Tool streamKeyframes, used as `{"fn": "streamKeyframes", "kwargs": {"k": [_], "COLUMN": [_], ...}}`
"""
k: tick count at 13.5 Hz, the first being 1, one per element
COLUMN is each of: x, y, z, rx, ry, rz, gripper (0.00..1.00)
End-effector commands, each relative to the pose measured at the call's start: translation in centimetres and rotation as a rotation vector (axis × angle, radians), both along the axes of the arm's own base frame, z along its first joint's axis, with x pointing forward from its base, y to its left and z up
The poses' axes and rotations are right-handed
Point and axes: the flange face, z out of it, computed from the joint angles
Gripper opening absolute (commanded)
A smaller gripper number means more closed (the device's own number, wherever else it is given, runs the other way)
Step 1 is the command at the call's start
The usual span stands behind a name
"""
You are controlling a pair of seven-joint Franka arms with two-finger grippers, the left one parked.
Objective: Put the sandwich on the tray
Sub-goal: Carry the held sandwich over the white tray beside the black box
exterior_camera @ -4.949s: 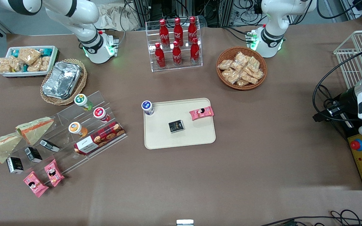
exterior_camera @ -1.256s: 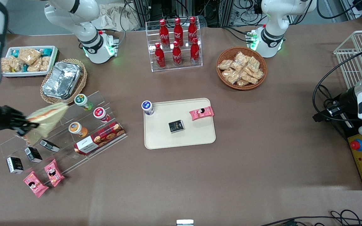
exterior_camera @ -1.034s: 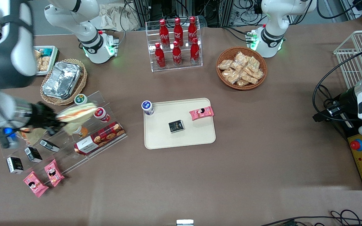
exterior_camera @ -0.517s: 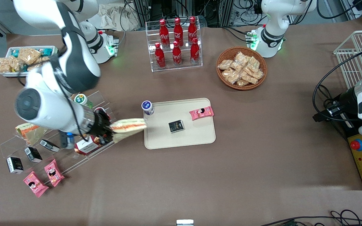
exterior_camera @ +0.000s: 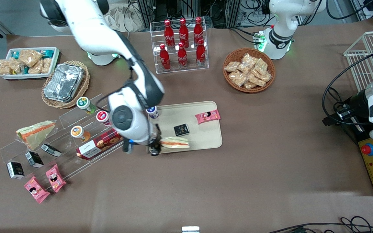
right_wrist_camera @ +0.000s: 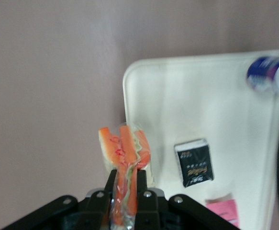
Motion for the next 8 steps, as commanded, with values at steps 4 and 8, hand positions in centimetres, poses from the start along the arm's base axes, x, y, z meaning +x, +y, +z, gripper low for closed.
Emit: {"fn": "streamKeyframes", "kwargs": {"k": [4, 8], "x": [-1.3, -3.0], "y": [2.9, 3.5], "z": [-2.0, -5.9], "rx": [0.001, -0.075], "ry": [-0.008, 0.021], "rz": [-0.008, 0.038], "gripper": [0.00, 0.00]}}
